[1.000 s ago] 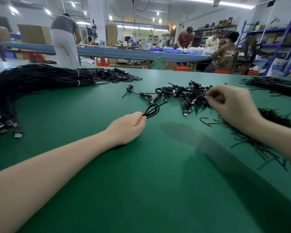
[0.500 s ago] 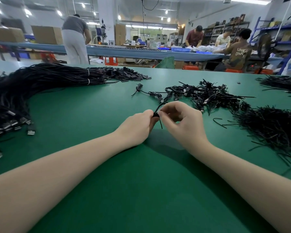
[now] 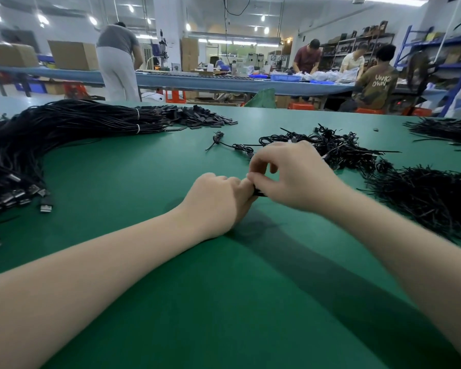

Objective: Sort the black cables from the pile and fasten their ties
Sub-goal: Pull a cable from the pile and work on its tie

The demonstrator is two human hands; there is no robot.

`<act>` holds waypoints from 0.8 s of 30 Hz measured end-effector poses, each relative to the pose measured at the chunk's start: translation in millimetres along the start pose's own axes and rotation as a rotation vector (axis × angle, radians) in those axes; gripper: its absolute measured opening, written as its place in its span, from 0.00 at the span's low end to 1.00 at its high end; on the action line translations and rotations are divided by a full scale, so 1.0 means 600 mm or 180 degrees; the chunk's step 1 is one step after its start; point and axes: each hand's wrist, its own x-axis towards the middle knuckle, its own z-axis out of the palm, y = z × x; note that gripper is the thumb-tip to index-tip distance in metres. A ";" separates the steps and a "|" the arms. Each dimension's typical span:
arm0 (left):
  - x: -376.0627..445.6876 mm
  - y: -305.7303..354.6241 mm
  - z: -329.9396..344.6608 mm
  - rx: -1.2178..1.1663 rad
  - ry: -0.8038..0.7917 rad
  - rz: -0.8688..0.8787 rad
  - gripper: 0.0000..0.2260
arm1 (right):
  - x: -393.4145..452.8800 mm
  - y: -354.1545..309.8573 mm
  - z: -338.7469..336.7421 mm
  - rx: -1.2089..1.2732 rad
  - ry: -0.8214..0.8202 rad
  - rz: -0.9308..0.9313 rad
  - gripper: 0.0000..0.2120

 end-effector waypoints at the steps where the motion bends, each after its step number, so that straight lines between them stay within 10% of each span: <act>1: 0.001 0.004 -0.005 0.0224 0.0104 0.0293 0.10 | 0.009 0.010 -0.019 0.0287 -0.0463 0.0182 0.05; 8: -0.001 0.013 -0.018 -0.0156 0.0448 0.0586 0.15 | -0.019 0.068 0.006 0.3753 -0.1439 0.1983 0.04; 14: -0.007 0.019 -0.024 -0.0802 0.0356 0.0643 0.16 | -0.032 0.074 0.024 0.5212 -0.1959 0.2053 0.05; 24: 0.002 -0.002 0.013 -0.2763 0.0441 -0.1466 0.04 | -0.015 -0.010 0.094 0.5291 0.0376 0.2625 0.05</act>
